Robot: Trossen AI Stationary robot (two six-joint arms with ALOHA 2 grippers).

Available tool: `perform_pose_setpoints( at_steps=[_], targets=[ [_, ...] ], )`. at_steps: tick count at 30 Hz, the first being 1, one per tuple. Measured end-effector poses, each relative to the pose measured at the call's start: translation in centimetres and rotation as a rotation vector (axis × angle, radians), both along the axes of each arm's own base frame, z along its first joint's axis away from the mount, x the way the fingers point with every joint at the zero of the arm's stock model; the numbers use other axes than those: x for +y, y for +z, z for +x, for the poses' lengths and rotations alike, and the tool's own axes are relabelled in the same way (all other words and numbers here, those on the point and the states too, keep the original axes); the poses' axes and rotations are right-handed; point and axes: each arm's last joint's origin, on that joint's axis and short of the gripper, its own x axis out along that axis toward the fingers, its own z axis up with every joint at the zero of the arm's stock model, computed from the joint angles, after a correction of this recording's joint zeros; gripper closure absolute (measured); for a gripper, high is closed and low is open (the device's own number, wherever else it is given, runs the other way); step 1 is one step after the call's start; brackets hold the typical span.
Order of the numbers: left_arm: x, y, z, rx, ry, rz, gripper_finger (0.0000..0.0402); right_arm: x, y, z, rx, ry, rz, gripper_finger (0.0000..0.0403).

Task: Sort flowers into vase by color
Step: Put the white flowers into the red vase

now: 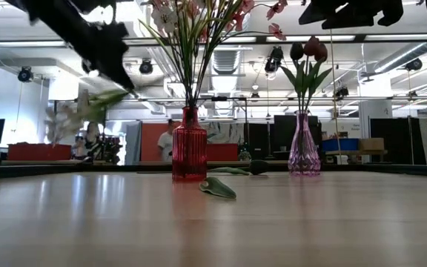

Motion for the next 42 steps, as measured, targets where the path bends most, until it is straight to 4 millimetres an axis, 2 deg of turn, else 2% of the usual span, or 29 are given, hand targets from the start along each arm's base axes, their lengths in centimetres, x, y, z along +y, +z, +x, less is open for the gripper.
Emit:
perform_pose_setpoints(
  at_steps=[8, 16, 20, 24, 33, 38, 42],
  targets=[
    [-2.1, 5.7, -4.6, -0.482, -0.057, 0.092, 0.0401, 0.1, 0.1, 0.1, -0.019, 0.059, -0.036, 0.0129],
    [-4.7, 9.3, -8.2, -0.902, -0.429, 0.026, 0.0402, 1.2, 0.6, 0.1, 0.059, 0.19, -0.186, 0.0129],
    [-5.6, 10.2, -9.5, -1.019, -0.585, -0.039, 0.0402, 1.8, 1.5, 0.3, 0.12, 0.225, -0.272, 0.0129],
    [-6.3, 10.6, -10.2, -1.065, -0.726, -0.124, 0.0402, 2.6, 2.4, 0.4, 0.163, 0.282, -0.381, 0.0129],
    [-7.6, 11.8, -12.4, -1.195, -0.928, -0.216, 0.0401, 5.9, 4.2, 1.4, 0.264, 0.509, -0.669, 0.0129],
    [-7.7, 11.9, -12.6, -1.255, -0.955, -0.269, 0.0401, 7.2, 5.4, 2.7, 0.364, 0.637, -0.826, 0.0129],
    [-7.6, 12.7, -12.1, -1.343, -0.999, -0.26, 0.0401, 7.7, 7.7, 3.4, 0.381, 0.661, -0.848, 0.0129]
  ],
)
